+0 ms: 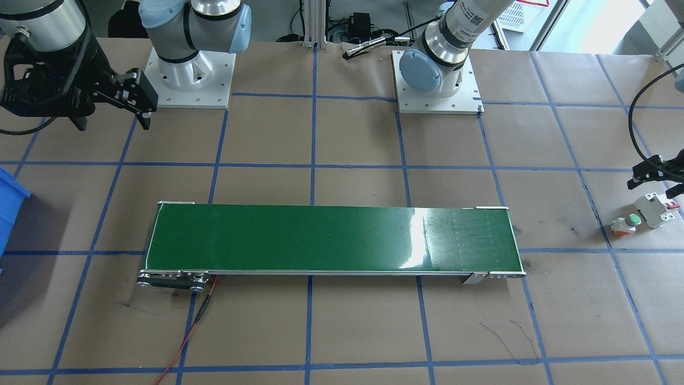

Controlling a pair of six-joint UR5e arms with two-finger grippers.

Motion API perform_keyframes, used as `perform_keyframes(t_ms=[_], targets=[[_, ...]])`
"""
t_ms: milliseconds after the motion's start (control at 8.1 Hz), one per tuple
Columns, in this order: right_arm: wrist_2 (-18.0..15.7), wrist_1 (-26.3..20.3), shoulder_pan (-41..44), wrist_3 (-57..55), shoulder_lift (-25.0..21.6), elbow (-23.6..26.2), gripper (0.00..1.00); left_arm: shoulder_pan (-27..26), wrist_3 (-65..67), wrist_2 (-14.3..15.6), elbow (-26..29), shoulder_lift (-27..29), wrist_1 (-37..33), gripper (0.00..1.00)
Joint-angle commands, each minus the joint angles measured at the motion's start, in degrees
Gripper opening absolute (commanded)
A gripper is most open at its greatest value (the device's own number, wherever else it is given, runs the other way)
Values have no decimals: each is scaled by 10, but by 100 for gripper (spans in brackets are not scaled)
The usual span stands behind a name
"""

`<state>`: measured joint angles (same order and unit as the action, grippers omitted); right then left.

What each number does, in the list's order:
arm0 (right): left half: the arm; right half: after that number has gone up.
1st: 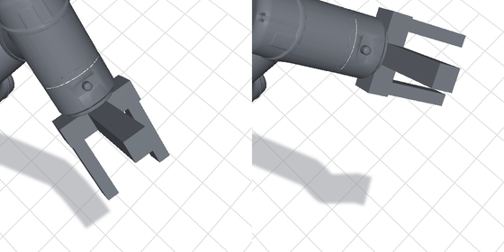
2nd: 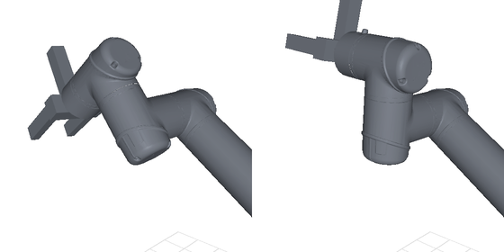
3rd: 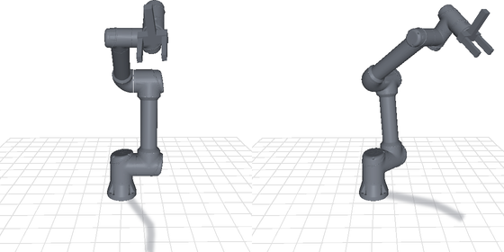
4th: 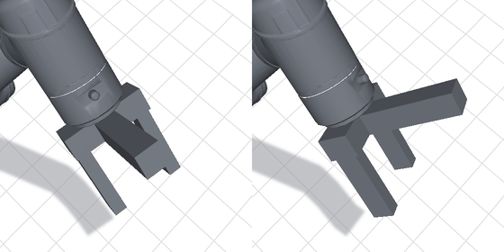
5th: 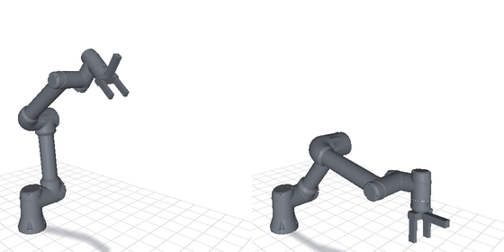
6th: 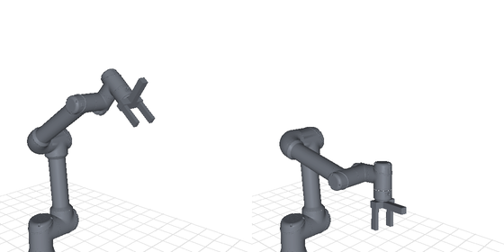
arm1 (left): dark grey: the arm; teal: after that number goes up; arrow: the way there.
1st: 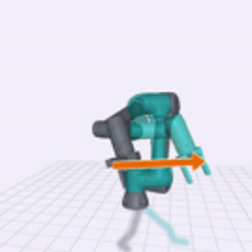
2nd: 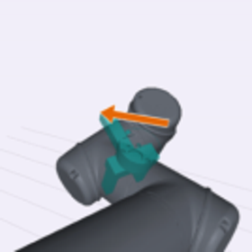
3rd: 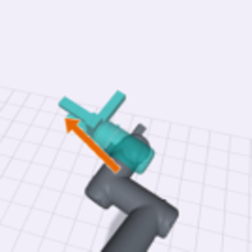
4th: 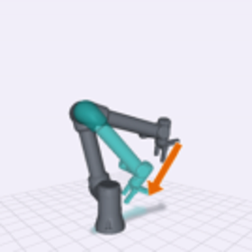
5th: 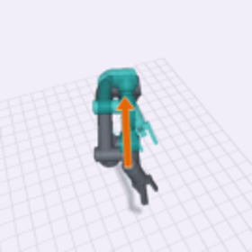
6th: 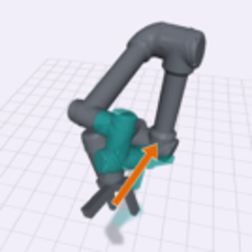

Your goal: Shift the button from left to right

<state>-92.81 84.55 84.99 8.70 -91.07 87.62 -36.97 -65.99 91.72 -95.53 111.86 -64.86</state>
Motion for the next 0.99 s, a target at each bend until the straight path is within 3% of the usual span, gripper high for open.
perform_keyframes(t_ms=[0, 370, 494, 617, 864], targets=[[0, 0, 0, 0, -1, 0, 100, 0, 8, 24, 0, 14, 47, 100], [0, 0, 0, 0, 0, 0, 100, -6, -1, 21, 1, 34, 50, 100], [0, 0, 0, 0, 0, 0, 100, -11, -3, -14, 2, 35, 49, 100], [0, 0, 0, 0, 0, 0, 100, -12, -3, -28, 2, 36, 48, 100], [0, 0, 0, 0, 0, 0, 100, -17, -17, -27, 2, 40, 46, 100]])
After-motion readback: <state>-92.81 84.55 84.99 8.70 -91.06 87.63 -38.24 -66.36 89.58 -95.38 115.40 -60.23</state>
